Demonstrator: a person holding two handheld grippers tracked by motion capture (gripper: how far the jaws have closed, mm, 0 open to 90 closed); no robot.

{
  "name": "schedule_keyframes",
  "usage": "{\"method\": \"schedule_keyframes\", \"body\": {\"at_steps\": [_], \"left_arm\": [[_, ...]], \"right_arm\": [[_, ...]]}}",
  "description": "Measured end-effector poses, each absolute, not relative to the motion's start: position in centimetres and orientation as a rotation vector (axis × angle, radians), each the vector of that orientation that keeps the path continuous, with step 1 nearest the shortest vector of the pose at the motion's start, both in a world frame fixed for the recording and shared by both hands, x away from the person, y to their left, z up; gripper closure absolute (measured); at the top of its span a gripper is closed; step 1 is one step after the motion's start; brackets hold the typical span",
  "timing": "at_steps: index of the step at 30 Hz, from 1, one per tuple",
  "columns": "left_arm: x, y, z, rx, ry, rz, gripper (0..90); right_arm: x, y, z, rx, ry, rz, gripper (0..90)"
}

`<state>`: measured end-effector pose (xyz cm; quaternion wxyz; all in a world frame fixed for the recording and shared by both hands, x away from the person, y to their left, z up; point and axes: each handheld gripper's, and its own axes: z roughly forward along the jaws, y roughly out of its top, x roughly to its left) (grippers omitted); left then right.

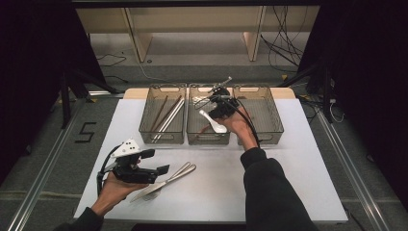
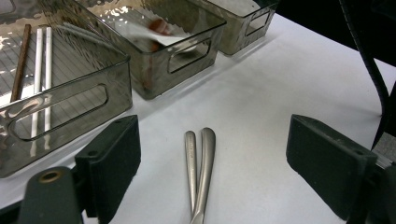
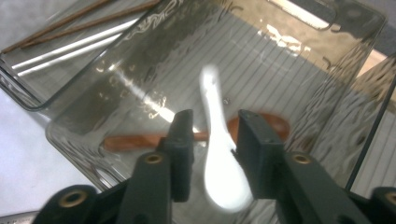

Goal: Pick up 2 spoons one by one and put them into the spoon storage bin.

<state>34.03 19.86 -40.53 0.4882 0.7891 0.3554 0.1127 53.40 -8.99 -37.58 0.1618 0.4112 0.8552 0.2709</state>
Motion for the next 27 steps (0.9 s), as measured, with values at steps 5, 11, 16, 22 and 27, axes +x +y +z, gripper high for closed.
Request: {"method": "schedule_keyframes", "body": {"at_steps": [5, 11, 16, 22, 27], "left_arm": [[34.1, 19.9, -40.6, 1.921, 0.868, 0.274, 17.4], [34.2, 19.8, -40.6, 1.933, 0.879, 0.278, 17.4], [34.3, 20.0, -40.7, 1.952, 0.893, 0.274, 17.4], [34.7, 19.9, -40.9, 2.015, 0.921, 0.267, 17.4], [34.7, 19.4, -41.3, 2.074, 0.922, 0.279, 17.4]], "right_arm": [[52.7, -9.3, -36.9, 1.161, 2.436, 0.807, 53.6], [50.8, -10.2, -35.6, 1.139, 2.432, 0.874, 42.7], [48.3, -11.5, -35.1, 1.098, 2.445, 0.931, 38.0], [45.2, -13.0, -35.5, 1.057, 2.459, 0.978, 34.7], [43.0, -14.3, -36.5, 1.055, 2.469, 1.011, 33.3]]}}
